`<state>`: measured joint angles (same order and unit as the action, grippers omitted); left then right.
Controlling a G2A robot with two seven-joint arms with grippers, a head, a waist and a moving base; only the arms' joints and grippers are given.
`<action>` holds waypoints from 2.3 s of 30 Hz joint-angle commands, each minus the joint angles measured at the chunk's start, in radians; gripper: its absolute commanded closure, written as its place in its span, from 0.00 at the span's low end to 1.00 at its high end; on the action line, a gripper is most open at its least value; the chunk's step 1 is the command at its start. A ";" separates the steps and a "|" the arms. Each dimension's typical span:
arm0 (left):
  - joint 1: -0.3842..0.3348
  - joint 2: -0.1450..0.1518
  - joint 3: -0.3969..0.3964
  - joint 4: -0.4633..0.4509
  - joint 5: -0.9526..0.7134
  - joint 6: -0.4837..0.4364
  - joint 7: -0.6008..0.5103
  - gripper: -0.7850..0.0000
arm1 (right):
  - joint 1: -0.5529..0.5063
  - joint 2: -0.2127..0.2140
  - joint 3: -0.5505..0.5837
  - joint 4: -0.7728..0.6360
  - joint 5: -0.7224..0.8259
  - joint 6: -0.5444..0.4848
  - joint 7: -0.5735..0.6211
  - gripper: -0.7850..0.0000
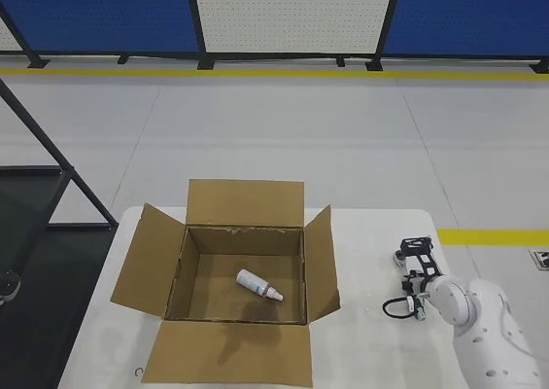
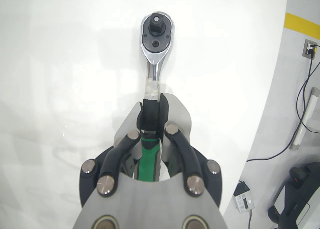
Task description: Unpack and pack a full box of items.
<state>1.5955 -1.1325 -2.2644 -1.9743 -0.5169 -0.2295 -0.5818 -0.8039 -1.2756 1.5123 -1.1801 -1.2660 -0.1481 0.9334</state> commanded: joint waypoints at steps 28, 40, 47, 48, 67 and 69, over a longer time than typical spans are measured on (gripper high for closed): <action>0.000 0.000 0.000 0.000 0.000 0.000 0.000 0.00 | -0.215 0.047 0.123 -0.649 0.309 -0.099 0.007 1.00; 0.000 0.000 0.000 0.000 0.000 0.000 0.000 0.00 | -0.221 0.050 0.053 -0.765 0.310 -0.083 -0.031 1.00; 0.000 0.000 0.000 0.000 0.000 0.000 0.000 0.00 | -0.221 0.050 0.053 -0.765 0.310 -0.083 -0.031 1.00; 0.000 0.000 0.000 0.000 0.000 0.000 0.000 0.00 | -0.221 0.050 0.053 -0.765 0.310 -0.083 -0.031 1.00; 0.004 0.004 0.043 0.011 0.086 0.044 0.036 0.00 | 0.103 0.019 -0.362 -0.685 0.307 -0.203 -0.028 1.00; 0.009 0.004 0.039 0.015 0.086 0.041 0.039 0.00 | 0.166 0.007 -0.427 -0.622 0.318 -0.208 -0.021 1.00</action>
<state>1.6023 -1.1282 -2.2234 -1.9617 -0.4310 -0.1873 -0.5454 -0.6764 -1.2627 1.1229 -1.8385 -0.9521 -0.3535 0.9089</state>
